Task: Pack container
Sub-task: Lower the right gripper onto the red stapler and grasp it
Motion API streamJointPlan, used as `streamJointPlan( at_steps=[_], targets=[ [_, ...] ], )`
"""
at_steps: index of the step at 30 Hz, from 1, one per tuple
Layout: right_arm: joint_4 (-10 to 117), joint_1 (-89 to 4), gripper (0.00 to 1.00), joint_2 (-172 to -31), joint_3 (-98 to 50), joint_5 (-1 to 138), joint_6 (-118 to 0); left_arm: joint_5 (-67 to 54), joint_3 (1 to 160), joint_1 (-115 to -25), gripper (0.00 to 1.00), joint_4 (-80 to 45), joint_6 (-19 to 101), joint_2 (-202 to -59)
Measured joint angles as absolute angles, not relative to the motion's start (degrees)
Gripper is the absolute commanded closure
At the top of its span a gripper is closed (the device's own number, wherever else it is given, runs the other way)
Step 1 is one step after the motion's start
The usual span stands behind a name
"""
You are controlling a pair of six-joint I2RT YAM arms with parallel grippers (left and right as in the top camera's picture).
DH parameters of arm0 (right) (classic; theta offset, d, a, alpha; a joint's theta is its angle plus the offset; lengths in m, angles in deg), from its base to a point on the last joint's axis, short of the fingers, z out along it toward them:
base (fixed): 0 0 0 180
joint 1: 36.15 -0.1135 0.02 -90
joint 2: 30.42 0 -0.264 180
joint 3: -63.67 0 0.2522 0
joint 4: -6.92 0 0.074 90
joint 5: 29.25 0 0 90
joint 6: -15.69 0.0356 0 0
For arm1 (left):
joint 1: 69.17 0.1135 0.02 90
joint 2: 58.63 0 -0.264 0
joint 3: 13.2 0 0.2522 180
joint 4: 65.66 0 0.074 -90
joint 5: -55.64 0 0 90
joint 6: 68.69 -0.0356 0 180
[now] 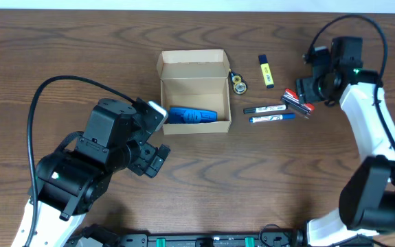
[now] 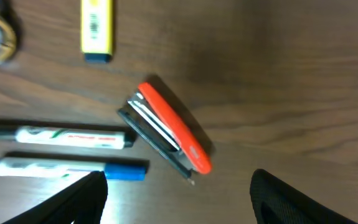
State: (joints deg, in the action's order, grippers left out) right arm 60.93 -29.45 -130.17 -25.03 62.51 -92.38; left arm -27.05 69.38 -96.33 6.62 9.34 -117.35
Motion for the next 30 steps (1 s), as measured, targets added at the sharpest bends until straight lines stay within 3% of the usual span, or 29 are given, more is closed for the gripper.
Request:
streamJointPlan(
  at_steps=[14, 30],
  targets=[
    [49.78, -27.53, 0.26, -141.01, -21.18, 63.95, -97.67, -27.05, 69.38, -96.33, 0.05, 6.64, 9.34, -117.35],
    [49.36, -25.34, 0.28, -144.38, -21.16, 69.24, -104.31, -27.05, 69.38, -96.33, 0.05, 6.64, 9.34, -117.35]
  ],
)
